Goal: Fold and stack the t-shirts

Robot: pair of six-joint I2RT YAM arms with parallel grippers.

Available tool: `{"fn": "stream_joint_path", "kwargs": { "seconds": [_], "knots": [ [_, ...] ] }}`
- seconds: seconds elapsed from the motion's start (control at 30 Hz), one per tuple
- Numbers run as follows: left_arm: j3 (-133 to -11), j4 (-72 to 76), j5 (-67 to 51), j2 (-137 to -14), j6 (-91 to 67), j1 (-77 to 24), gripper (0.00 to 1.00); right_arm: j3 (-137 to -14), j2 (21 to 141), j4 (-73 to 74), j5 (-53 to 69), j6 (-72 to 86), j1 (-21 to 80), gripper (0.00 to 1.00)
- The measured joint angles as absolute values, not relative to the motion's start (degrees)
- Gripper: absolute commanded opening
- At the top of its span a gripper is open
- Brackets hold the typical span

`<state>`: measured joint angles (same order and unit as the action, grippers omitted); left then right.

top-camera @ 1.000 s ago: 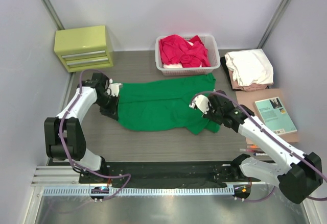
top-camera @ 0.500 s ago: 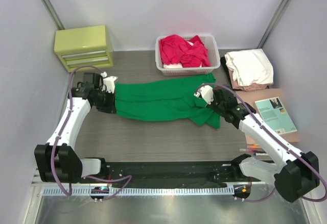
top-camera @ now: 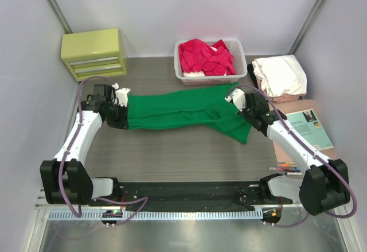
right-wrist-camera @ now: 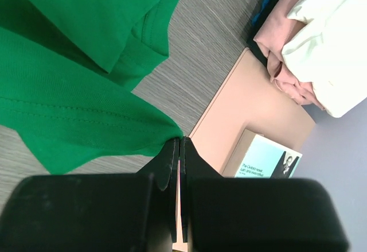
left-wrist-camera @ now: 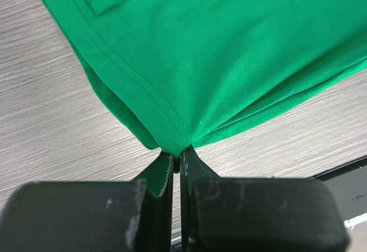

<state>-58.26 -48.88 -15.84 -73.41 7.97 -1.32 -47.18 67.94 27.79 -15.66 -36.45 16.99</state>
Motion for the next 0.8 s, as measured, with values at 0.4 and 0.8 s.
{"fn": "stream_joint_path", "kwargs": {
  "seconds": [0.4,0.8],
  "knots": [
    [-59.11,-46.76,-15.79,-77.95,8.08,1.56,0.00,-56.29,78.54,24.47,-13.82,-36.56,16.25,0.01],
    [-64.60,-43.16,-15.57,-87.72,7.92,2.76,0.00,-64.27,93.65,20.01,-14.39,-36.64,16.19,0.01]
  ]
}}
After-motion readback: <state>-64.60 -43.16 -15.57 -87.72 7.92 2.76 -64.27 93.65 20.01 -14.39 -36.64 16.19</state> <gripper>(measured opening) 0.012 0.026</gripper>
